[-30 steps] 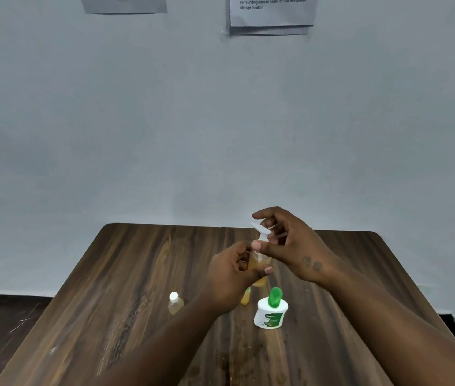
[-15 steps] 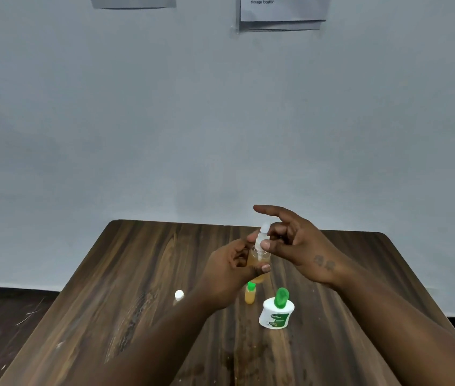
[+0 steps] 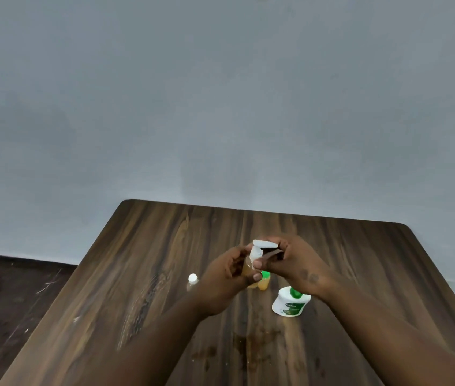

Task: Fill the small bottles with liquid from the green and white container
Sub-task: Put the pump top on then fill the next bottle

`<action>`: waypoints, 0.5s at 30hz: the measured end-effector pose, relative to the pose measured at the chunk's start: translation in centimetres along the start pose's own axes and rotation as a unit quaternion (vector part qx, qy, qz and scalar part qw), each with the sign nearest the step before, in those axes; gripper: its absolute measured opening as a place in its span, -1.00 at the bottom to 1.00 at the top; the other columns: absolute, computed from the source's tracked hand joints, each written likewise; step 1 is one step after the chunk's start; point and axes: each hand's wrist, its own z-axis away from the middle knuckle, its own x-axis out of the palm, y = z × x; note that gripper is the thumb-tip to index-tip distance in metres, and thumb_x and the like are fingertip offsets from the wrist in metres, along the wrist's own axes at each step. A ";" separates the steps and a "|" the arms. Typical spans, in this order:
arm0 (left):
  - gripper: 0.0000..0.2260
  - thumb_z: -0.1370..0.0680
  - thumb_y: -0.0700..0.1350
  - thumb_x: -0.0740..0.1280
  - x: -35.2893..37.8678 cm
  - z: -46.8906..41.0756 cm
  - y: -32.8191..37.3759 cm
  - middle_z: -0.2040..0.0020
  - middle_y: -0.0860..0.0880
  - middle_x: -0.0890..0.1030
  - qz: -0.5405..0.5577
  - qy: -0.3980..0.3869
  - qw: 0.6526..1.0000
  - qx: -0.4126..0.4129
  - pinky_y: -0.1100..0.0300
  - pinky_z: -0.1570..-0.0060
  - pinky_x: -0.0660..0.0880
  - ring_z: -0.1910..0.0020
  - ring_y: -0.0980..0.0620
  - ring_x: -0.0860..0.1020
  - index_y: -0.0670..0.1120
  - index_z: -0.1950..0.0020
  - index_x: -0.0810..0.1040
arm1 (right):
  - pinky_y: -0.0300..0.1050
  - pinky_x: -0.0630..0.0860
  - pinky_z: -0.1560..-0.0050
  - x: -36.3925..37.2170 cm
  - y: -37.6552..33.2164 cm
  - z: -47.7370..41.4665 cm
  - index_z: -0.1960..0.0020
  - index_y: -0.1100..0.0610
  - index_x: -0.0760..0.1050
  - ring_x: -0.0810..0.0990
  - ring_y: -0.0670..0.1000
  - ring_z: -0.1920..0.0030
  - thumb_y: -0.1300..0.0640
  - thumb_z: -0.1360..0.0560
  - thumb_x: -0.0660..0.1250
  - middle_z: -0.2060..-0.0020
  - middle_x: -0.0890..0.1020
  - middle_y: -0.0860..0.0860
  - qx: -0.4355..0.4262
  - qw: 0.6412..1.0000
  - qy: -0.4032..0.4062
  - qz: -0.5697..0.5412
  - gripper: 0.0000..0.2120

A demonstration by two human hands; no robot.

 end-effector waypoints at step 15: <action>-0.73 -0.51 -0.37 0.33 -10.9 4.7 -7.2 0.09 0.06 0.67 -0.127 0.409 0.903 -0.026 0.27 0.07 0.55 0.10 0.14 0.64 0.00 -0.04 0.60 | -0.15 0.46 0.18 10.5 11.6 -9.8 0.19 0.02 0.60 0.60 -0.06 0.18 0.06 -0.36 0.48 0.24 0.64 -0.10 0.134 0.957 0.138 0.219 -0.91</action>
